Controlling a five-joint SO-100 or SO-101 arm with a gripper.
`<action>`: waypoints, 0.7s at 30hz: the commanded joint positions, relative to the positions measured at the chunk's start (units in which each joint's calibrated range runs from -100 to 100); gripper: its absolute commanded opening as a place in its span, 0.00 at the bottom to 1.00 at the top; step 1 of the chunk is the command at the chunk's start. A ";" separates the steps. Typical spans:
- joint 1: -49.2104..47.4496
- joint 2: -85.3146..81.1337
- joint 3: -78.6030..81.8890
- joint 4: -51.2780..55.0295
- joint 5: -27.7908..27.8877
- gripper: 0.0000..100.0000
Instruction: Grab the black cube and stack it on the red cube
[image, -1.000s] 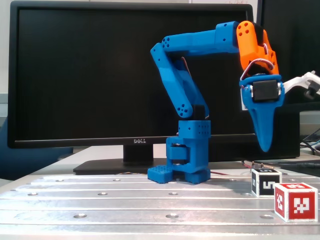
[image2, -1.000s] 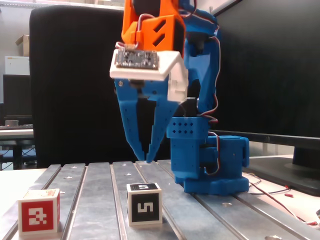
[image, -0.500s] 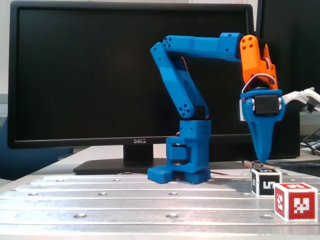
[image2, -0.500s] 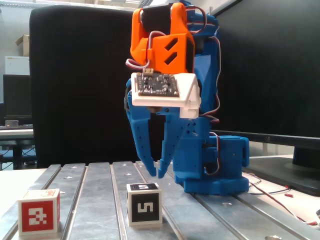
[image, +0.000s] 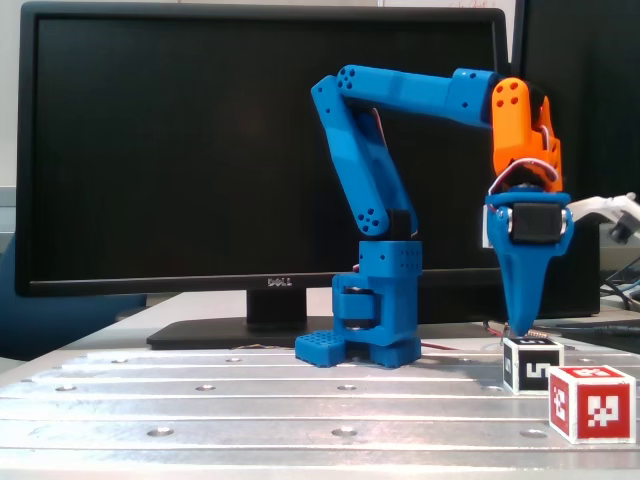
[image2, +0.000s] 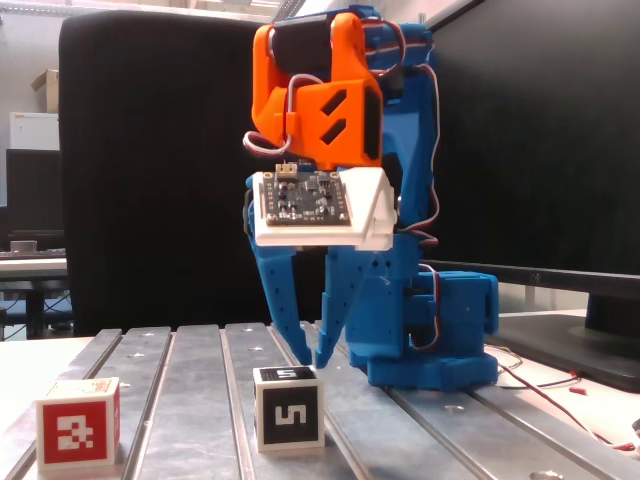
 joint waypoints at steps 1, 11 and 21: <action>-0.68 0.14 -2.64 0.49 0.05 0.01; -1.34 0.14 -3.91 1.95 0.05 0.04; -1.86 0.23 -3.64 1.95 0.10 0.25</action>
